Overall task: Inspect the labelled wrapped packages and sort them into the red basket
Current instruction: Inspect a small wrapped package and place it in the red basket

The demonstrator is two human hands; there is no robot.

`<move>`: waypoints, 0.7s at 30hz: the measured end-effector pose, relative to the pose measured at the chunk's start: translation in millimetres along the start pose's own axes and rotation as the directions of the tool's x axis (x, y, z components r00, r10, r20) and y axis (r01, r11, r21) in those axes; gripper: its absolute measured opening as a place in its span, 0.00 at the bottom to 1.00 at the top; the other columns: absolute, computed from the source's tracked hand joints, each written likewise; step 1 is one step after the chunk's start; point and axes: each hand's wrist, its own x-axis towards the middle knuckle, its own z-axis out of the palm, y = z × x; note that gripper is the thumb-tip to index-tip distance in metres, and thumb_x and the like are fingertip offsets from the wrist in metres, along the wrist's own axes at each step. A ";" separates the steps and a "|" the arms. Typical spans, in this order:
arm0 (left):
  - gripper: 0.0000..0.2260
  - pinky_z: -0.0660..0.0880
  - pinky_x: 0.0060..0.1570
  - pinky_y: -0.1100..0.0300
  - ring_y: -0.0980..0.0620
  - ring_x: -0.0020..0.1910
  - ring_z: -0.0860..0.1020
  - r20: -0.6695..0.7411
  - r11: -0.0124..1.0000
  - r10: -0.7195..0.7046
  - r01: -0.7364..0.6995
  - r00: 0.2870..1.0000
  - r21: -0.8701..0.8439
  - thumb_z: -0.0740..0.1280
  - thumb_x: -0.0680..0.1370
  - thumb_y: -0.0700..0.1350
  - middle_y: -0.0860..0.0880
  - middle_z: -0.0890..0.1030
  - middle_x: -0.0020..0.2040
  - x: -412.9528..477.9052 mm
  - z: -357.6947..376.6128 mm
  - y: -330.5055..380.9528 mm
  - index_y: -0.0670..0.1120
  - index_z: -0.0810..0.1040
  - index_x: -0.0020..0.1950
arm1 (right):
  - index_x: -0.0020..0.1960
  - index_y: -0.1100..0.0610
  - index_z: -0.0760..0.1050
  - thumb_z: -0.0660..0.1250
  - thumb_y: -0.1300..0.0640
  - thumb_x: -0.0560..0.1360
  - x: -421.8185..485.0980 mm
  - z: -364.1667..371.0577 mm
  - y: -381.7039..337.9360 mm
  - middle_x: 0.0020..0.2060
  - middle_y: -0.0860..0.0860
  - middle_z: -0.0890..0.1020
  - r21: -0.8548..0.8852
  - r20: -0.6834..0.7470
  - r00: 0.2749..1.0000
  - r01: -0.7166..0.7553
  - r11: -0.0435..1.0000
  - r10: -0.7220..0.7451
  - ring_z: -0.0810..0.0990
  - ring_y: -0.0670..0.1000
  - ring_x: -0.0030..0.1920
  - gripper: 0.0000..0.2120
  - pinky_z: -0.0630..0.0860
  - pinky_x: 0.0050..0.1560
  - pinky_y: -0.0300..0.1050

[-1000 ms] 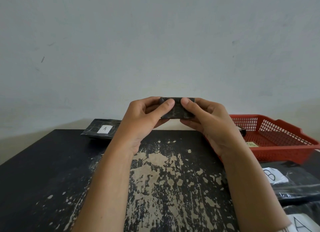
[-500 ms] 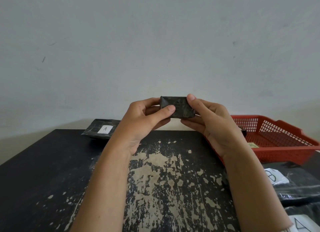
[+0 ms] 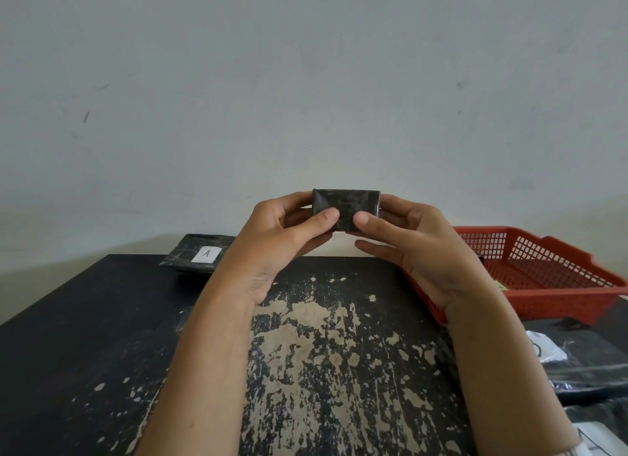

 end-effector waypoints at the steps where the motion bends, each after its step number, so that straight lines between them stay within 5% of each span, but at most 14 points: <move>1: 0.24 0.82 0.57 0.60 0.51 0.57 0.85 -0.001 1.000 0.002 -0.002 1.000 0.007 0.75 0.67 0.49 0.47 0.88 0.53 -0.3 0.4 0.1 0.42 0.83 0.61 | 0.70 0.61 0.77 0.77 0.53 0.65 0.0 -0.6 0.5 0.57 0.53 0.88 -0.007 0.001 1.000 0.009 1.000 -0.009 0.87 0.51 0.59 0.34 0.84 0.55 0.43; 5: 0.28 0.82 0.55 0.59 0.52 0.57 0.85 0.016 0.994 -0.027 0.026 0.999 0.108 0.65 0.69 0.67 0.48 0.88 0.53 -3.8 3.3 5.2 0.48 0.84 0.58 | 0.64 0.56 0.81 0.79 0.51 0.64 1.6 -2.9 4.9 0.56 0.52 0.88 -0.092 -0.003 0.997 0.077 0.993 -0.078 0.85 0.53 0.61 0.30 0.81 0.65 0.52; 8: 0.26 0.83 0.51 0.59 0.51 0.52 0.87 0.023 0.989 -0.096 0.093 0.995 0.116 0.59 0.73 0.69 0.48 0.88 0.51 -7.0 5.4 9.2 0.52 0.83 0.56 | 0.64 0.54 0.81 0.79 0.52 0.64 2.0 -3.6 5.0 0.57 0.51 0.88 -0.128 0.001 0.993 0.117 0.985 -0.118 0.85 0.53 0.62 0.28 0.75 0.71 0.58; 14: 0.11 0.83 0.47 0.62 0.51 0.52 0.87 -0.039 0.997 -0.068 0.069 0.997 0.025 0.69 0.81 0.50 0.45 0.88 0.51 -6.9 9.1 9.9 0.45 0.85 0.56 | 0.63 0.53 0.81 0.83 0.58 0.67 1.1 -2.8 4.1 0.61 0.52 0.86 -0.075 0.026 0.992 0.125 0.989 -0.123 0.84 0.55 0.63 0.26 0.76 0.70 0.57; 21: 0.11 0.83 0.54 0.59 0.49 0.58 0.85 -0.019 0.999 0.000 0.000 1.000 0.036 0.71 0.79 0.41 0.42 0.86 0.56 -3.0 6.4 3.5 0.44 0.84 0.61 | 0.64 0.51 0.82 0.74 0.46 0.68 -2.9 4.3 -4.0 0.54 0.52 0.88 -0.024 0.016 0.998 0.063 0.998 -0.062 0.87 0.50 0.57 0.26 0.84 0.54 0.44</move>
